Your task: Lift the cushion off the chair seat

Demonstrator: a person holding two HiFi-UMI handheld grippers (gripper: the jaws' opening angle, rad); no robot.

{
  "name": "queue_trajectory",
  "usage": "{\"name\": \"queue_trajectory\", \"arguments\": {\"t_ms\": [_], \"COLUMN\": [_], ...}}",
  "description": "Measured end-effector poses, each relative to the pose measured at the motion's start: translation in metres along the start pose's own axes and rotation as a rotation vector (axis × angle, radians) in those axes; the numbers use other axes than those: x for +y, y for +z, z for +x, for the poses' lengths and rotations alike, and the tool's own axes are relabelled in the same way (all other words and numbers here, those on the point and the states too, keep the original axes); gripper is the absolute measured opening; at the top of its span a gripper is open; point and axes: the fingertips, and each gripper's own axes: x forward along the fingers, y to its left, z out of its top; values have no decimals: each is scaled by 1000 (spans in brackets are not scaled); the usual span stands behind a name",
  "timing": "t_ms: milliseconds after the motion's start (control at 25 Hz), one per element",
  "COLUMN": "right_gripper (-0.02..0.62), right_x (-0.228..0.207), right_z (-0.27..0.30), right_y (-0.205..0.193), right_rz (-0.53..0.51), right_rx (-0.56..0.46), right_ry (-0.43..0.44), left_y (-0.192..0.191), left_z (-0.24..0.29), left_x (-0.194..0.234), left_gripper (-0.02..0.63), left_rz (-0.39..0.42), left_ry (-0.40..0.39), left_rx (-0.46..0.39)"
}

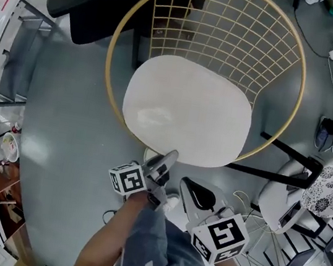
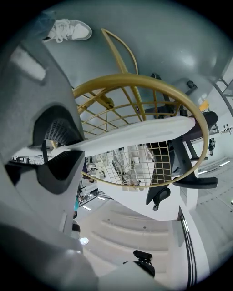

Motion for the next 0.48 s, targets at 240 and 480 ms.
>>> {"name": "queue_trajectory", "arguments": {"t_ms": [240, 480], "right_gripper": [-3, -3], "right_x": [-3, -2], "right_z": [-7, -28], "right_y": [2, 9], "right_rz": [7, 12], "right_rx": [-30, -61], "right_ry": [-16, -40], "left_y": [14, 32], "left_z": [4, 8], "left_x": [-39, -88], "left_gripper": [31, 29], "left_rz": [20, 92], "left_ry": [-72, -125], "left_rx": [0, -9]}}
